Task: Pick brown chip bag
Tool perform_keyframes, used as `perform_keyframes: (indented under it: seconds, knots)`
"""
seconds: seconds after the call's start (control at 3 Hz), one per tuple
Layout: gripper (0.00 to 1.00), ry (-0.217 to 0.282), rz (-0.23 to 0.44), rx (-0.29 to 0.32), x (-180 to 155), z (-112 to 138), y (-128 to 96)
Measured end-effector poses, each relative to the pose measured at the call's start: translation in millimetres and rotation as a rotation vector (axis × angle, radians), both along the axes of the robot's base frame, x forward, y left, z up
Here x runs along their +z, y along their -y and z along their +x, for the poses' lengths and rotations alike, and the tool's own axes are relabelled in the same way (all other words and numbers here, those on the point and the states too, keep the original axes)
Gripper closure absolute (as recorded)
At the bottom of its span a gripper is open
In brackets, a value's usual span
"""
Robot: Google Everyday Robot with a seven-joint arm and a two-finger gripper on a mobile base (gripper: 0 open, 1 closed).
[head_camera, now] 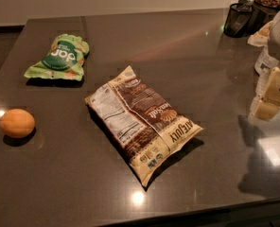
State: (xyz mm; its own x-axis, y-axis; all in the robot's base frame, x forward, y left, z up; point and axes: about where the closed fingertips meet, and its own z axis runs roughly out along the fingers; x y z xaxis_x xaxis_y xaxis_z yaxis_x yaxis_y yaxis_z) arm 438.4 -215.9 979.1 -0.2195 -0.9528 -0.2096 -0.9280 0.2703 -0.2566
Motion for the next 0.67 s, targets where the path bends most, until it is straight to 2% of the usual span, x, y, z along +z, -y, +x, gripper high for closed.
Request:
perform_keyframes:
  seconds: [0.33,0.67]
  knots:
    - [0.00,0.000,0.000,0.000,0.0,0.0,0.0]
    - [0.00,-0.016,0.003,0.005,1.5,3.9,-9.4]
